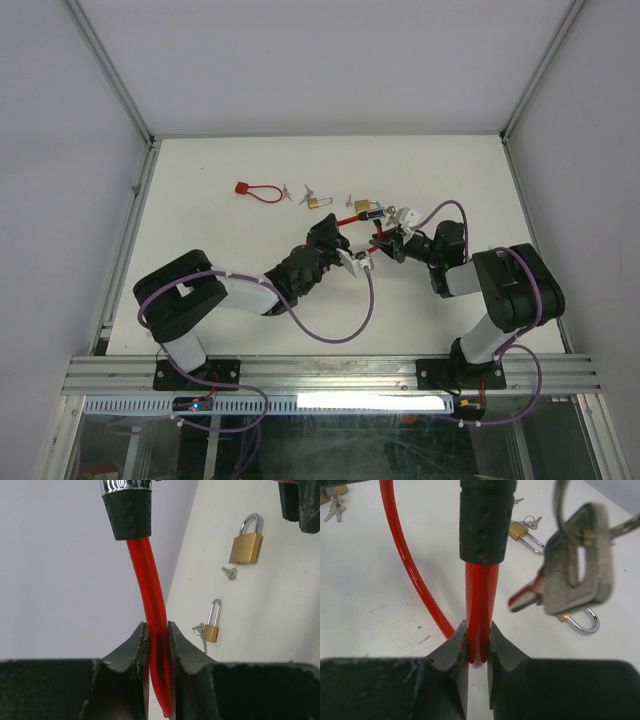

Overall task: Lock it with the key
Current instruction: Lock the lock.

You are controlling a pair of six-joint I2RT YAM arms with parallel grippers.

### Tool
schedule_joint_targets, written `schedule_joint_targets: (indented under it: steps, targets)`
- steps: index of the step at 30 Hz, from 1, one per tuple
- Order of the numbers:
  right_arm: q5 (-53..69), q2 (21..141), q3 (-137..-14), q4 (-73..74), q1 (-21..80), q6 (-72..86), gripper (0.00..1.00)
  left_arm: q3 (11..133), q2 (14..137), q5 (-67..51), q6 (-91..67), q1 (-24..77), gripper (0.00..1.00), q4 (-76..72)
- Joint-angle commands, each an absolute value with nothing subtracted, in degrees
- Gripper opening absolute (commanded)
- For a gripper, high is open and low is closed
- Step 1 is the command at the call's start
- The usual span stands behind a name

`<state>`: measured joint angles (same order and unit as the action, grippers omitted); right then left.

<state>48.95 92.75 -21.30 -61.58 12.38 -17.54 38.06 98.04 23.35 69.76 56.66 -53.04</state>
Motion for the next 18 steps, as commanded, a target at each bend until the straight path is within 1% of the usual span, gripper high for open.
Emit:
schedule_joint_targets:
  steps: [1, 4, 7, 15, 18]
  targets:
    - [49.87, 89.92, -21.89, -71.30, 11.41, -21.75, 0.00, 35.87, 99.23, 22.50, 73.99, 59.68, 0.00, -53.27]
    - [49.90, 86.86, -22.05, -65.50, 11.13, -24.43, 0.03, 35.59, 99.60, 23.77, 74.29, 60.18, 0.00, -53.41]
    - [50.33, 84.39, -22.21, -60.52, 10.91, -26.76, 0.10, 36.22, 100.23, 24.70, 74.38, 60.20, 0.00, -53.14]
    - [51.56, 82.03, -22.16, -54.06, 9.97, -30.33, 0.24, 37.15, 101.76, 26.62, 74.44, 60.21, 0.00, -53.43]
    - [51.63, 81.75, -22.13, -52.50, 9.52, -31.85, 0.26, 37.49, 102.02, 27.10, 74.19, 60.18, 0.00, -53.30]
